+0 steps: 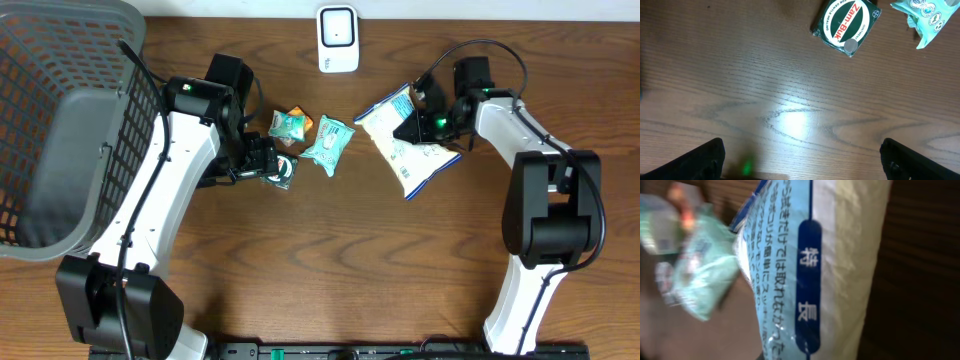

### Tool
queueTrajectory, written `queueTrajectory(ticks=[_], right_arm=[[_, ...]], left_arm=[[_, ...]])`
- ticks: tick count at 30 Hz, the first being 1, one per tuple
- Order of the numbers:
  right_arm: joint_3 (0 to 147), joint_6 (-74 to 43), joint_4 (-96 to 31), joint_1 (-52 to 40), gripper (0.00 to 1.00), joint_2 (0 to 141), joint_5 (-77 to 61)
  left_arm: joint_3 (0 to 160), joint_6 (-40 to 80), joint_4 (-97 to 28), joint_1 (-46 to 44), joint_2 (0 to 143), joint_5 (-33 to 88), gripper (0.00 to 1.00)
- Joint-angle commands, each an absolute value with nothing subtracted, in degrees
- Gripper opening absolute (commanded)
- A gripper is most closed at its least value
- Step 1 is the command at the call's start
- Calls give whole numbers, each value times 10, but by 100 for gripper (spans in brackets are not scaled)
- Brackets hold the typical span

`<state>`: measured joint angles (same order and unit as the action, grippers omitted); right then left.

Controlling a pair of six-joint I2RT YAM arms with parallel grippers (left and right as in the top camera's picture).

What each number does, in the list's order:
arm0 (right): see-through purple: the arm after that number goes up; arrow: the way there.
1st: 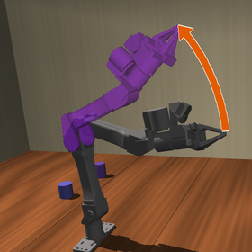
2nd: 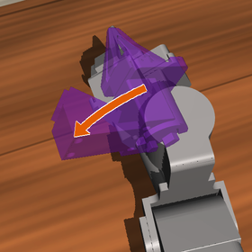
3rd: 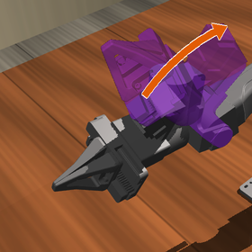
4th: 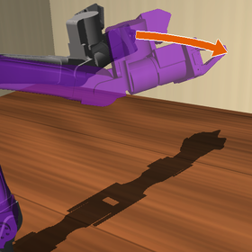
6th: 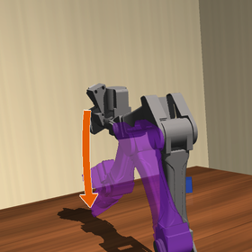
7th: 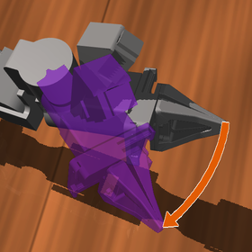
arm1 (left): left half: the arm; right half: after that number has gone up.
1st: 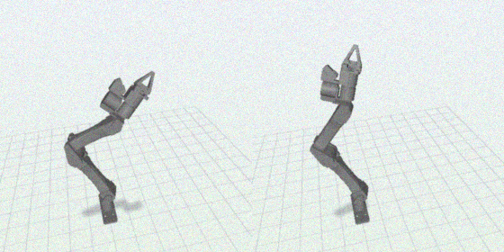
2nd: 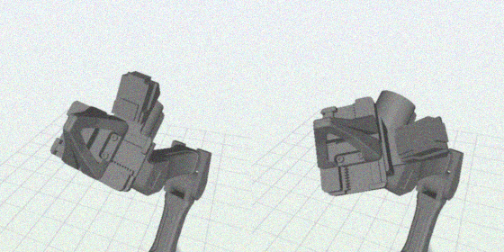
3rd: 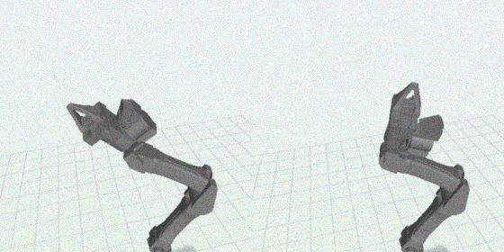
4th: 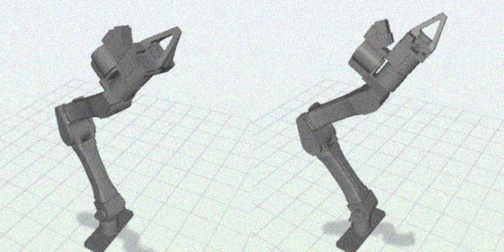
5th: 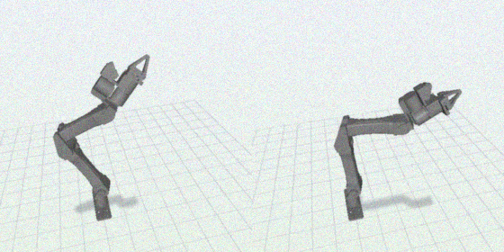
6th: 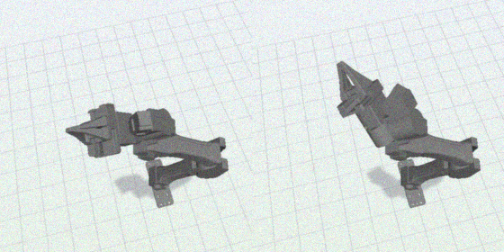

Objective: Scan the item barcode

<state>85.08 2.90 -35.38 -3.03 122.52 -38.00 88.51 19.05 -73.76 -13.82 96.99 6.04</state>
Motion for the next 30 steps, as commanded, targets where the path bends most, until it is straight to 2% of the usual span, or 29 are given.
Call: queueTrajectory(ticks=[1, 6, 10, 16, 20, 23, 30], right_arm=[[853, 0, -355, -20, 1, 1232, -482], [875, -27, -335, 13, 1, 1218, -692], [883, -124, -276, 31, 1, 1197, -788], [883, -202, -240, 28, 1, 1155, -788], [883, -202, -239, 14, 1, 1116, -768], [883, -201, -234, -1, 1, 1072, -704], [883, -144, -179, -23, 1, 986, -615]], left_arm=[[891, 187, -741, -138, 972, 59, 98], [891, 187, -741, -138, 972, 59, 98], [891, 187, -741, -138, 972, 60, 98], [891, 187, -741, -138, 972, 59, 98], [891, 187, -741, -138, 972, 59, 98], [891, 187, -741, -138, 972, 59, 98], [891, 187, -741, -138, 972, 59, 98]])
